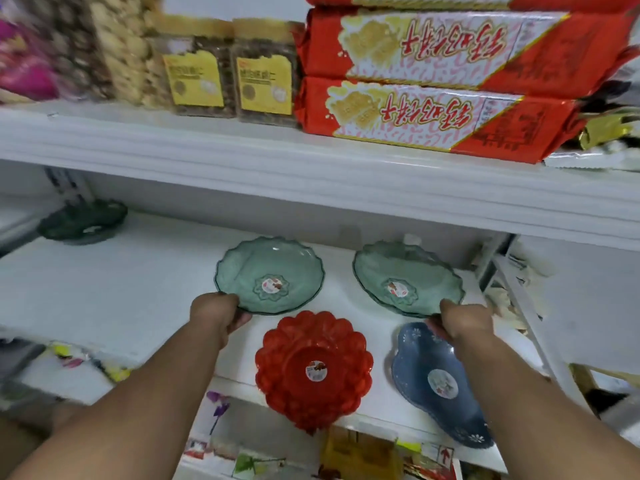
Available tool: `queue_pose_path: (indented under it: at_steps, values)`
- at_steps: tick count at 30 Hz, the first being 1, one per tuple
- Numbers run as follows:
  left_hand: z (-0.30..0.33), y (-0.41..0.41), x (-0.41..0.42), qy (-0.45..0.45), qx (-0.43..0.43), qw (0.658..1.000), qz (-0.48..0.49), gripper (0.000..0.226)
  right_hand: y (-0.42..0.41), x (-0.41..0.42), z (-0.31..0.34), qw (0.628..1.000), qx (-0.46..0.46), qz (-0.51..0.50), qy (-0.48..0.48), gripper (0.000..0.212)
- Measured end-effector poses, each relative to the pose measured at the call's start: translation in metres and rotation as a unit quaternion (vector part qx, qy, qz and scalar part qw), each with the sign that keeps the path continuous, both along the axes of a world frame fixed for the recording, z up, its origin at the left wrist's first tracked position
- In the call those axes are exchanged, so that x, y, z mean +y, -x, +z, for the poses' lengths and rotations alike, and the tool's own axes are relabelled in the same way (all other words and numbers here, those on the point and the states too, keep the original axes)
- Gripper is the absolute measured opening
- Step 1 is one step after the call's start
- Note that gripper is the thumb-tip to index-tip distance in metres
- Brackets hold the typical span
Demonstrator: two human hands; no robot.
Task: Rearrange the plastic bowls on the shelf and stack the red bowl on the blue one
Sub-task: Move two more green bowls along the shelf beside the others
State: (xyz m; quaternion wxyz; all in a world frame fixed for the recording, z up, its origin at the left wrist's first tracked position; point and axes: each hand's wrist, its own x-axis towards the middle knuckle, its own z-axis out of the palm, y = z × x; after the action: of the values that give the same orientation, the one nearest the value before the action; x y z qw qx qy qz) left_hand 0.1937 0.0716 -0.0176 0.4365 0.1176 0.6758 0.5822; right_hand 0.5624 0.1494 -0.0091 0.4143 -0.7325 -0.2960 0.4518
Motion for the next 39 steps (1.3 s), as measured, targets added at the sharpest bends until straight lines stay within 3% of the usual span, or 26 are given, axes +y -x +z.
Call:
queue_pose_path:
  at_steps: [11, 19, 29, 32, 35, 39]
  values:
    - [0.013, 0.033, -0.161, 0.017, 0.035, 0.992, 0.117, 0.014, 0.063, -0.097, 0.002, 0.994, 0.039, 0.1, -0.016, 0.014]
    - [0.012, 0.09, -0.238, 0.002, 0.013, 0.984, 0.179, 0.013, 0.133, -0.152, 0.019, 0.988, 0.058, 0.144, -0.013, 0.02]
    - [0.011, 0.208, -0.269, 0.007, 0.005, 0.98, 0.199, 0.016, 0.262, -0.185, 0.027, 0.989, 0.071, 0.115, -0.06, 0.013]
    - [0.007, 0.24, -0.267, 0.006, 0.005, 0.981, 0.193, 0.017, 0.29, -0.177, 0.01, 0.989, 0.06, 0.122, -0.056, 0.032]
    - [0.001, 0.27, -0.257, 0.01, 0.001, 0.98, 0.198, 0.015, 0.321, -0.185, 0.022, 0.989, 0.073, 0.117, -0.045, 0.014]
    - [-0.013, 0.307, -0.228, 0.011, -0.003, 0.983, 0.185, 0.008, 0.347, -0.165, 0.019, 0.989, 0.087, 0.111, -0.045, 0.018]
